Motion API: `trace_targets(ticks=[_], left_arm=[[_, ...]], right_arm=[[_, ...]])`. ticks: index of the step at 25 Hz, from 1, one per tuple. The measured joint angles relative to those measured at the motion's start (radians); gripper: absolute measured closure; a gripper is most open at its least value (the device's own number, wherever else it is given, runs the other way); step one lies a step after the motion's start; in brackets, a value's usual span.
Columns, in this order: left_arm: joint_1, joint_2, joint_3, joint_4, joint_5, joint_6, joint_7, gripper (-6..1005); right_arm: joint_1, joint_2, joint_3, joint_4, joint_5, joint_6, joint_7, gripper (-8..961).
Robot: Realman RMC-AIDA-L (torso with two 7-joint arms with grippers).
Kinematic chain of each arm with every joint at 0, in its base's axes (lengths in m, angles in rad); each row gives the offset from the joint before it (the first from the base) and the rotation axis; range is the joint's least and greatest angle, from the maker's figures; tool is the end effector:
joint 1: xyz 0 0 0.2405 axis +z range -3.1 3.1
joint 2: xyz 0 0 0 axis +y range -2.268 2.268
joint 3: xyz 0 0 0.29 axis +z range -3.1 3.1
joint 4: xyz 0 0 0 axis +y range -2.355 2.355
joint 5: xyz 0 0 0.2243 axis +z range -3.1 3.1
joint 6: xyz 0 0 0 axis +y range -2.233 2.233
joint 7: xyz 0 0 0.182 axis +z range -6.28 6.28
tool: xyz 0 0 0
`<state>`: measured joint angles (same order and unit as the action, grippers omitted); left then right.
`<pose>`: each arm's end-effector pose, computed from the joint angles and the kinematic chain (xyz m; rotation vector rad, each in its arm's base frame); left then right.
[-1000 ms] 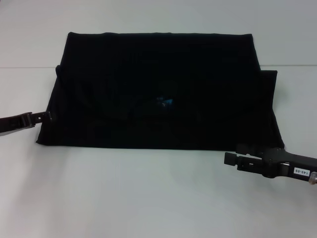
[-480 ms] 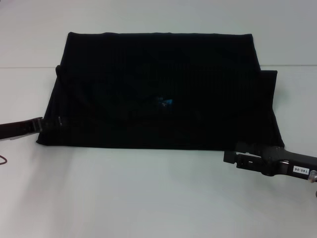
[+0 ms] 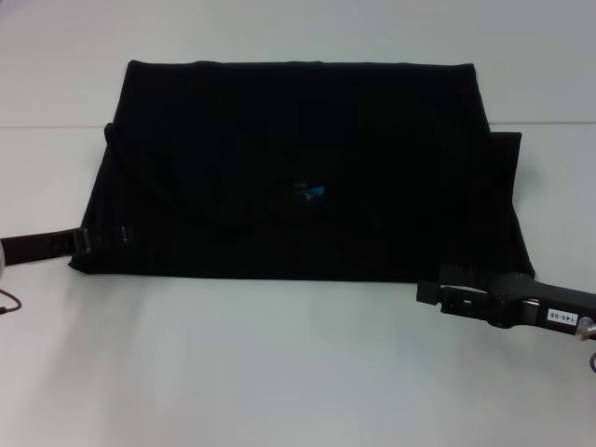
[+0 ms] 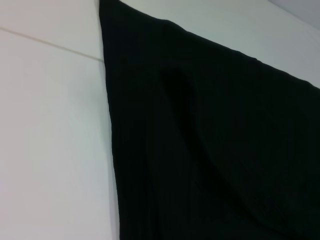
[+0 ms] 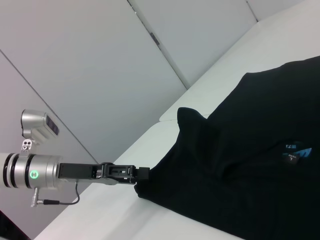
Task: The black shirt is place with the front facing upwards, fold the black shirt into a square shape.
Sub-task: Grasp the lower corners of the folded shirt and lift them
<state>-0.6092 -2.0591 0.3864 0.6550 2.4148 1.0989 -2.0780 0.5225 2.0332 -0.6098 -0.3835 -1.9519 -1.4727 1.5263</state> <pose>-0.3799 0.4285 -0.0058 -1.9711 -1.5066 -0.4104 0.3135 0.3582 -0.0658 -2.5238 1.1651 0.8604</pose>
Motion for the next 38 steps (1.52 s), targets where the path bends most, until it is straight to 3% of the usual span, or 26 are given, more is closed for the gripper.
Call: trace_targets(ticks=[4, 9, 20, 23, 27, 31, 33, 38], left_arm=[[0.009, -0.020, 0.032, 0.038, 0.007, -0.034, 0.012, 138], [0.027, -0.043, 0.112, 0.063, 0.011, -0.096, 0.020, 214], [0.024, -0.040, 0.115, 0.065, 0.010, -0.093, 0.030, 673], [0.024, -0.039, 0.115, 0.065, 0.010, -0.093, 0.038, 880], [0.023, -0.037, 0.114, 0.064, 0.010, -0.087, 0.038, 946], [0.022, -0.030, 0.103, 0.064, 0.006, -0.048, 0.030, 963], [0.021, -0.025, 0.092, 0.067, 0.001, -0.025, 0.027, 963], [0.020, -0.015, 0.084, 0.076, 0.001, 0.001, 0.010, 963]], right_arm=[[0.000, 0.000, -0.001, 0.000, -0.001, 0.000, 0.002, 77], [-0.002, -0.001, -0.001, 0.000, 0.000, -0.005, 0.003, 78], [-0.004, -0.001, 0.012, 0.000, 0.001, -0.009, 0.005, 80], [-0.002, -0.001, 0.014, 0.000, 0.001, -0.010, 0.017, 80], [0.002, -0.010, 0.014, -0.013, 0.000, -0.012, 0.065, 81], [-0.001, -0.028, 0.002, -0.114, -0.034, -0.013, 0.245, 82], [0.001, -0.047, -0.004, -0.186, -0.090, -0.018, 0.394, 82], [0.032, -0.126, -0.007, -0.306, -0.219, -0.063, 0.708, 83]])
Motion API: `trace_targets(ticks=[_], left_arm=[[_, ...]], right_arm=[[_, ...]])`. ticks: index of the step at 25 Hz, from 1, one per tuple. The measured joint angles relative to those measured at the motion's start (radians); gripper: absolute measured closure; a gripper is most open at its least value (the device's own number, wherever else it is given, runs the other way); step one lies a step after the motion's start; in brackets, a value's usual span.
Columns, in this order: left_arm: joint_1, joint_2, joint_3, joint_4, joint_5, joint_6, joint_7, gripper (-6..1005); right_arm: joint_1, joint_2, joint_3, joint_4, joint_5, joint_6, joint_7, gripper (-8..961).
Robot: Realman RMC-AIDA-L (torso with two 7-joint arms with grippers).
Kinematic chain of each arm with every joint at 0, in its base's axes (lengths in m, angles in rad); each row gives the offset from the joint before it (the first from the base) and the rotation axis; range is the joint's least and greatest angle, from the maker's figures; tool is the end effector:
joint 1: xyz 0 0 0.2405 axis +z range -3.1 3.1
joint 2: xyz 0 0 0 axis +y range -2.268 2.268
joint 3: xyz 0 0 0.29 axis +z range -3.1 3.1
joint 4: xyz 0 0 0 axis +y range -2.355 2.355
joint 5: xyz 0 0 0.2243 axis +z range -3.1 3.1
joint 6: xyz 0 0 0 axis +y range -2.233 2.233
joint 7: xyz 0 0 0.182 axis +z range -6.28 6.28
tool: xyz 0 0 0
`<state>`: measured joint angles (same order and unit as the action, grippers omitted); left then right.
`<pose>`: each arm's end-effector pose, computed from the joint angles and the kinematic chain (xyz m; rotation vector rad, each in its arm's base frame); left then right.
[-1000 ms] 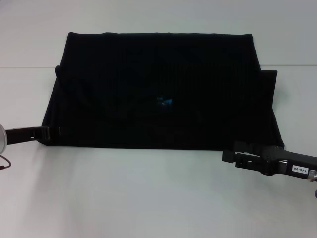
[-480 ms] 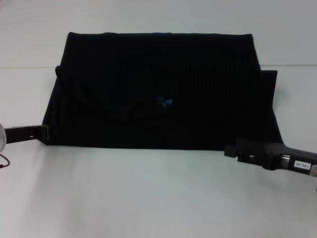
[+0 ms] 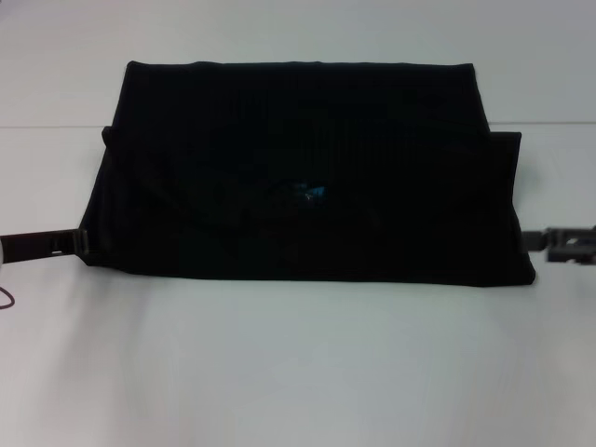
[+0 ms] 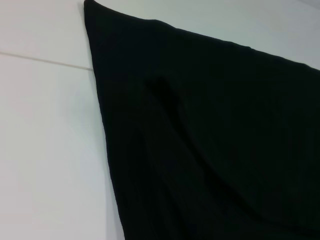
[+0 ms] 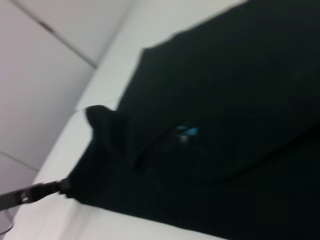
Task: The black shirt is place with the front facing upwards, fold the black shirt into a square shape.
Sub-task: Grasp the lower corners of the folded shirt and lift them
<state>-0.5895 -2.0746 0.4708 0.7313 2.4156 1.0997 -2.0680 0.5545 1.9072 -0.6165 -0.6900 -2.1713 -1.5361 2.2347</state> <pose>-0.3755 0.4292 -0.0021 -2.0250 -1.4112 -0.3321 0.3341 0.3968 0.0346 -2.2914 1.6586 0.5442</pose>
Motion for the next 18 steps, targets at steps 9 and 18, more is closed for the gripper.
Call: trace_targets(ticks=[9, 18], left_arm=[[-0.006, 0.012, -0.019, 0.004, 0.006, 0.037, -0.024, 962], [-0.003, 0.013, -0.021, 0.011, 0.000, 0.038, -0.016, 964]], right_arm=[[0.102, -0.045, 0.014, -0.188, -0.295, -0.059, 0.347, 85], [0.239, -0.002, 0.007, -0.144, -0.556, 0.003, 0.382, 84]])
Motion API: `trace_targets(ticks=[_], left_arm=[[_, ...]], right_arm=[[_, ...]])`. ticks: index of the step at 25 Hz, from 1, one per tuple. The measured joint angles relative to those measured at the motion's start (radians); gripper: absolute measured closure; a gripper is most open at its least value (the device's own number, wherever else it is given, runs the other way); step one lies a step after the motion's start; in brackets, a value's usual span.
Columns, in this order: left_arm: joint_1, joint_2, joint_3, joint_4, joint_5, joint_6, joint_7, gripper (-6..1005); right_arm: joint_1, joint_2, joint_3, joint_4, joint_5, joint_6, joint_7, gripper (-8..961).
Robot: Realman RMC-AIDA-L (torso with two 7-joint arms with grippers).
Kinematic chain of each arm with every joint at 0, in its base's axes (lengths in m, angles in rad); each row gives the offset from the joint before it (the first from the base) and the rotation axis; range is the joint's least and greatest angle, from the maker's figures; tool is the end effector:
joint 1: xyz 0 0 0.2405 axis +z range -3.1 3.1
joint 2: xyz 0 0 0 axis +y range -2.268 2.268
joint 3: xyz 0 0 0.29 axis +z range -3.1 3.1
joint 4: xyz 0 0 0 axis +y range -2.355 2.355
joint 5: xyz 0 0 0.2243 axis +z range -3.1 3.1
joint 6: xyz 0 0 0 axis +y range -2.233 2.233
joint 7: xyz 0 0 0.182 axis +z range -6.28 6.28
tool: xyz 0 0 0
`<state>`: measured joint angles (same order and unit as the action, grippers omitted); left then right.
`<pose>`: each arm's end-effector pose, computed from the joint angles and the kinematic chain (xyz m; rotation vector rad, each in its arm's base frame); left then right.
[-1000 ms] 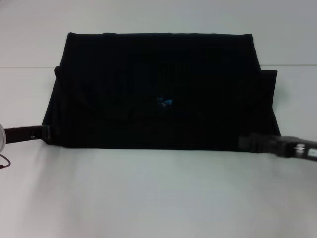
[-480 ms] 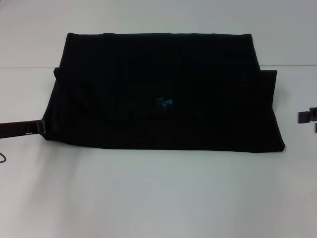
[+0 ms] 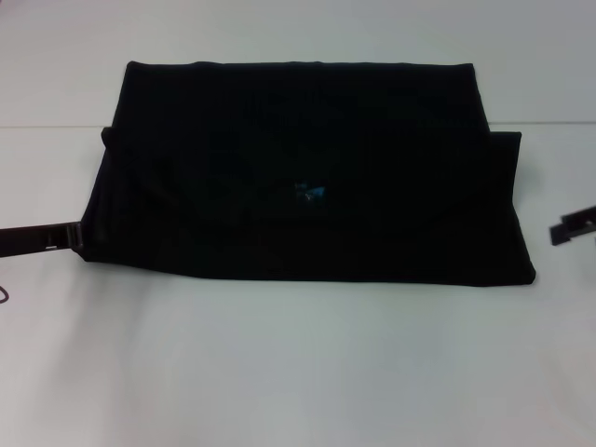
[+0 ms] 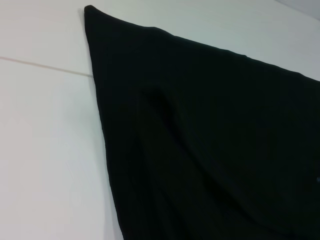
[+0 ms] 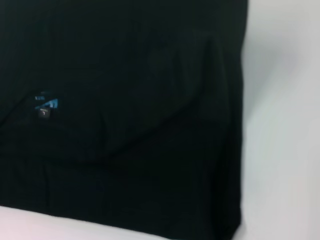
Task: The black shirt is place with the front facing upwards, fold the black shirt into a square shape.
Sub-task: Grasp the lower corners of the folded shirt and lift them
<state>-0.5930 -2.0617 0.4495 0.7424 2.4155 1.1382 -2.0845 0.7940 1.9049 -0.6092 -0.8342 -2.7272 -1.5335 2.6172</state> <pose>-0.3736 0.4297 0.0071 -2.0228 -1.4277 -0.3583 0.3110 0.4505 0.0604 -2.0755 1.7239 -0.0593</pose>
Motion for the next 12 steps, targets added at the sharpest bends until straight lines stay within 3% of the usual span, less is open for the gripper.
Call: trace_targets(ticks=[9, 12], left_arm=[[0.001, 0.000, 0.000, 0.000, -0.003, 0.000, 0.000, 965], [0.001, 0.000, 0.000, -0.001, -0.003, 0.000, -0.002, 965]], right_arm=[[0.049, 0.015, -0.005, 0.186, 0.006, 0.225, -0.035, 84], [0.055, 0.037, -0.011, 0.206, 0.007, 0.269, -0.049, 84]])
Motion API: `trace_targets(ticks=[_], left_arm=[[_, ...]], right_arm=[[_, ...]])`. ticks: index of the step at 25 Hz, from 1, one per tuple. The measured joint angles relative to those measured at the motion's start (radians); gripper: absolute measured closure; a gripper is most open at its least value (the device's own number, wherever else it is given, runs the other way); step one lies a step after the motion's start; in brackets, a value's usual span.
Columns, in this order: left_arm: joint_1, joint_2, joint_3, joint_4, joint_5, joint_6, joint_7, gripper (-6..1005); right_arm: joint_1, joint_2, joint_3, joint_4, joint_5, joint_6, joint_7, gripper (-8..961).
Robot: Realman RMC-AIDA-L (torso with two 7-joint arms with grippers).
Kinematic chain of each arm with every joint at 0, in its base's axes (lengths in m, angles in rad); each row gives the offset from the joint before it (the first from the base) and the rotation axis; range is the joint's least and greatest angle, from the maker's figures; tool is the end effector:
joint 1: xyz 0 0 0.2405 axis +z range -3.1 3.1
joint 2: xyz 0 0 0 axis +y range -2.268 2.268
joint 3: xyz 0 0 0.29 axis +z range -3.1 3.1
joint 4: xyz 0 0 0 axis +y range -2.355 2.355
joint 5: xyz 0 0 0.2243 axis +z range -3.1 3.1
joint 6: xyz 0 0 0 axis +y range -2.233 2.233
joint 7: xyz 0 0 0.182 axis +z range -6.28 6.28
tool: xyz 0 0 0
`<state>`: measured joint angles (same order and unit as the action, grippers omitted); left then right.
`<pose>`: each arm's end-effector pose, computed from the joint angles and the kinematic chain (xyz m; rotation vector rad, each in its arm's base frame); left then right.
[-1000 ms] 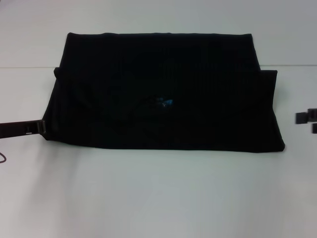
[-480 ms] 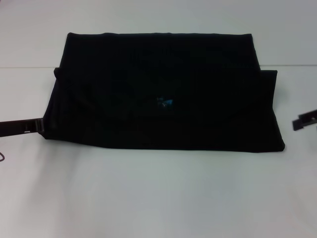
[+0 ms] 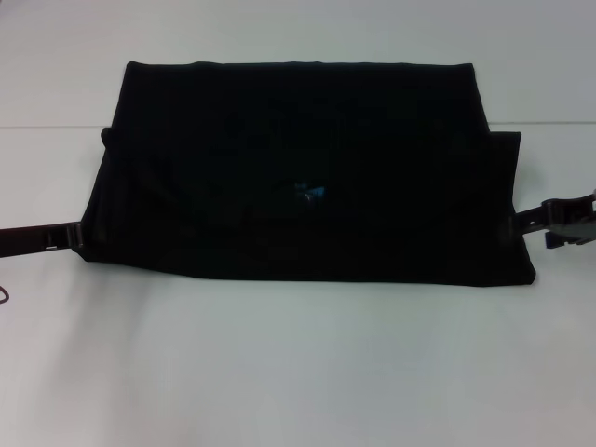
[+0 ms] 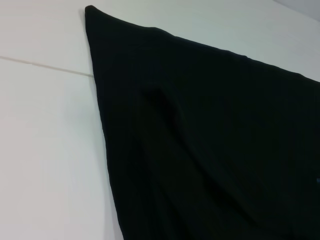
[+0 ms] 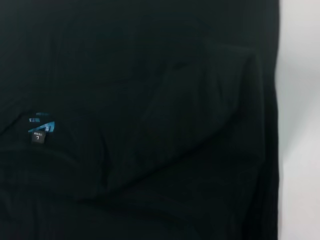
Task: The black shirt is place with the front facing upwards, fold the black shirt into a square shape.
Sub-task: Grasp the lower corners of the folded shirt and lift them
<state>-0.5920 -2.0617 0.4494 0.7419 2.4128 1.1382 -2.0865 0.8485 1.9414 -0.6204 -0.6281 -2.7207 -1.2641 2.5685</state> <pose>-0.3737 0.4295 0.0071 -2.0201 -1.4314 -0.3623 0.3135 0.4746 0.0088 -2.0695 1.6641 -0.0145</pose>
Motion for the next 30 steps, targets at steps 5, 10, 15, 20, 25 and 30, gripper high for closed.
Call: trace_targets(ticks=[5, 10, 15, 20, 25, 30], left_arm=[[-0.001, 0.000, 0.000, -0.003, -0.001, 0.000, -0.003, 965], [-0.002, 0.000, 0.000, -0.004, -0.005, 0.000, -0.004, 965], [-0.002, 0.000, 0.000, -0.001, -0.013, 0.000, -0.004, 965], [-0.002, 0.000, 0.000, -0.001, -0.017, 0.000, -0.004, 965], [-0.002, 0.000, 0.000, 0.000, -0.029, 0.000, -0.004, 965], [-0.003, 0.000, 0.000, 0.000, -0.034, 0.000, -0.003, 965]], right_arm=[[0.003, 0.022, -0.023, 0.031, 0.000, 0.067, -0.010, 85], [0.010, 0.035, -0.028, 0.047, 0.000, 0.091, -0.023, 85], [0.012, 0.048, -0.036, 0.048, -0.001, 0.110, -0.030, 84], [0.014, 0.057, -0.063, 0.065, -0.002, 0.142, -0.030, 84], [0.022, 0.059, -0.086, 0.076, -0.008, 0.155, -0.025, 111], [0.020, 0.063, -0.091, 0.070, -0.012, 0.158, -0.032, 227]])
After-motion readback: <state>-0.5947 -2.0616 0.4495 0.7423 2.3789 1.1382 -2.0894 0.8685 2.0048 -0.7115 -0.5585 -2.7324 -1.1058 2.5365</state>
